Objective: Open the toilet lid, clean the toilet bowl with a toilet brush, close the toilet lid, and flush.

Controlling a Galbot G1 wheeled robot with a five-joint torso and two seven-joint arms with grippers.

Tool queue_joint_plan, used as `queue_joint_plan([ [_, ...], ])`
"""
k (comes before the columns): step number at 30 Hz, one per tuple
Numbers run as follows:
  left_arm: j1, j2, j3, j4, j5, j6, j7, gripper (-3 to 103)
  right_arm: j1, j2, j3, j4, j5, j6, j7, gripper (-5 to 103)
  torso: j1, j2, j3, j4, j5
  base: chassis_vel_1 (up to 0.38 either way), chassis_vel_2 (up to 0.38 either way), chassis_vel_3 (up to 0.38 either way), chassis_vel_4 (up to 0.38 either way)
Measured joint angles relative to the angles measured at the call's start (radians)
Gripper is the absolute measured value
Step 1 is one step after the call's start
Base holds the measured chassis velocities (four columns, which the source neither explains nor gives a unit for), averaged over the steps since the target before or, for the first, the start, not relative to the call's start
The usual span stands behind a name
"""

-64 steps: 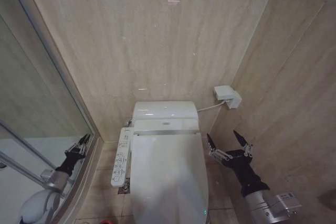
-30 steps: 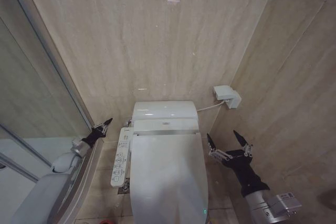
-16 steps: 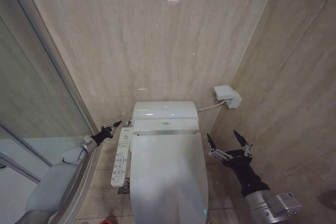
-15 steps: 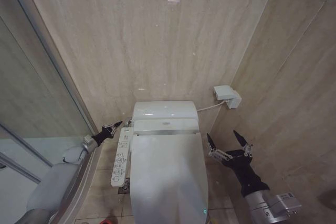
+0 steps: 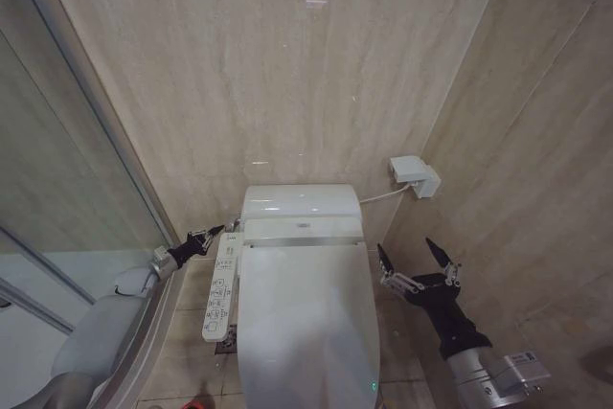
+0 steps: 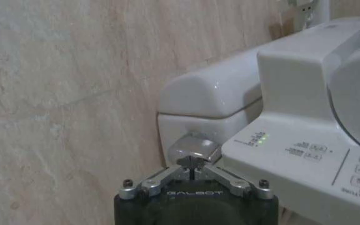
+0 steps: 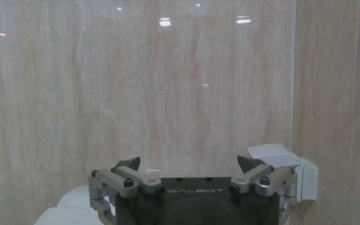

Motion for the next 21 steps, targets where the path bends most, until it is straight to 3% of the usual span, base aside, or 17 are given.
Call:
queue_joint_plan([
  [21,0.000,-0.019,-0.044,-0.005,0.024,-0.012,0.027,0,0.000,0.000,0.000,0.000,0.000,0.000,0.000,100,0.000,0.000,0.000,-0.0001,0.0001,0.000,0.000,0.000,0.000],
])
